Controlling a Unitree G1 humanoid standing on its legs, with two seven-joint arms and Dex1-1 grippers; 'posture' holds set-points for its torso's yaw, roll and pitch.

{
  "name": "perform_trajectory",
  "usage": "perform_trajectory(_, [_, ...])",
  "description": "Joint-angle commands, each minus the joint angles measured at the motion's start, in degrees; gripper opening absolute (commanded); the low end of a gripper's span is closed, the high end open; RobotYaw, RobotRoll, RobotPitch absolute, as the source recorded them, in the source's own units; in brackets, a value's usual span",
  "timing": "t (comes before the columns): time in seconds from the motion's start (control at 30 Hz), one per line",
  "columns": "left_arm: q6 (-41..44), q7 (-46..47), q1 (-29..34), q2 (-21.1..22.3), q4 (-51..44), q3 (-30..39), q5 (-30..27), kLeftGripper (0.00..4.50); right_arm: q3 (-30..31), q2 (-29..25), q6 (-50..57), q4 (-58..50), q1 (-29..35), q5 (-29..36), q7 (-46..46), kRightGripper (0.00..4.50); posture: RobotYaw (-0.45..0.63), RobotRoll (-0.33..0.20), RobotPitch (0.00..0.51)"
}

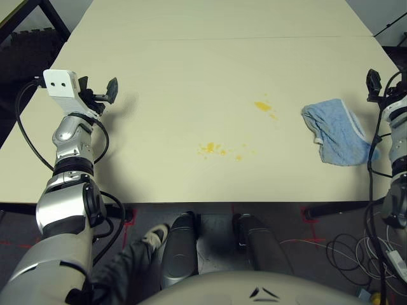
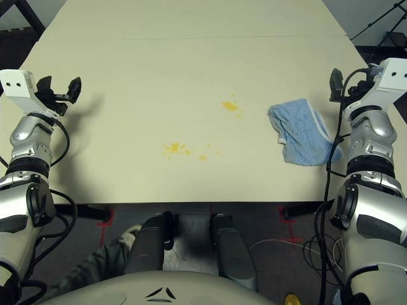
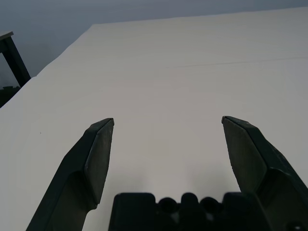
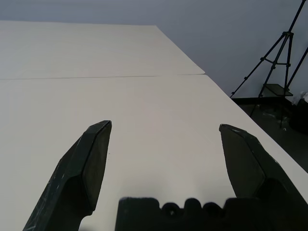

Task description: Wipe the water off the table with a rag.

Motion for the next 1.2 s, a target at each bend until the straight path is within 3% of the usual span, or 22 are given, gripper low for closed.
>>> perform_trajectory(0.03, [-0.02,-0.42,0.23,-0.17,0.99,-0.47,0.69,4.5,-0.44,-0.39,0.34,-0.88,1.01,0.5,-0.06,4.46,0.07,0.0,0.203])
perform_trajectory(0.4, [0.51,-2.74,-1.5,-1.0,1.26,-1.29,0.5,4.5,-0.8,-0.95,0.42,-1.57,1.76,0.75,0.0,4.46,0.05,0.0,0.196])
perform_trajectory(0.73, [6.01,-22.13,-1.45,-1.97,-3.94,0.43,-6.38,4.5,-0.8,-0.48,0.36,-0.58,0.81,0.63,-0.43,4.46,0.08,0.0,0.189])
perform_trajectory(1.03, [17.47,-42.98,11.36,0.12,-26.07,-5.33,-10.09,4.5,-0.36,-0.15,0.69,0.4,0.46,0.23,-0.28,4.46,0.12,0.0,0.195])
perform_trajectory(1.2, [18.14,-49.89,18.0,2.68,-35.42,-8.77,-9.84,4.5,0.11,-0.69,1.29,1.54,-0.01,-0.22,0.7,4.46,0.14,0.0,0.197])
